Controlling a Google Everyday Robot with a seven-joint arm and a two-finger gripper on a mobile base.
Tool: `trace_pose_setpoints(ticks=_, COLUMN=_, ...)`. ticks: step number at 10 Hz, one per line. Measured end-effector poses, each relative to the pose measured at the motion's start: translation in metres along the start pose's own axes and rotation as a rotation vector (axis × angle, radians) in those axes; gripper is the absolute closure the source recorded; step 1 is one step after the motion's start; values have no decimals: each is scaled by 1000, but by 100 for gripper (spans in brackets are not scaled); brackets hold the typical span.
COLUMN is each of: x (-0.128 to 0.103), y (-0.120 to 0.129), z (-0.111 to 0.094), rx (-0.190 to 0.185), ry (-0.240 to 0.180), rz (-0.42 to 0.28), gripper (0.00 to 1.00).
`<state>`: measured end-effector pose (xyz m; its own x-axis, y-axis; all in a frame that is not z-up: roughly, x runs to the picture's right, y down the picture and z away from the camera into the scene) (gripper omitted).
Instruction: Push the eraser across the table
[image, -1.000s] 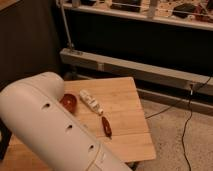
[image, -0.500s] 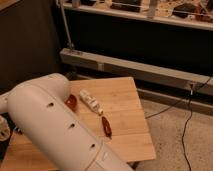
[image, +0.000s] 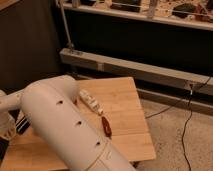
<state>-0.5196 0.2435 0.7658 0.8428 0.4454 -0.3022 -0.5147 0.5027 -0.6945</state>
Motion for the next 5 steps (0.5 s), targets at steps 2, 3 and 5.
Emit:
trace_pose_setpoints(ticks=2, x=0, y=2, z=6, rx=-3, ry=6, rz=-38, gripper=100)
trace_pose_setpoints(ticks=3, x=-2, y=1, z=8, rx=1, ry=7, rz=-52, gripper=100)
trace_pose_setpoints(ticks=5, x=-7, y=-1, z=7, rx=14, ry=-6, rz=-65, gripper=100)
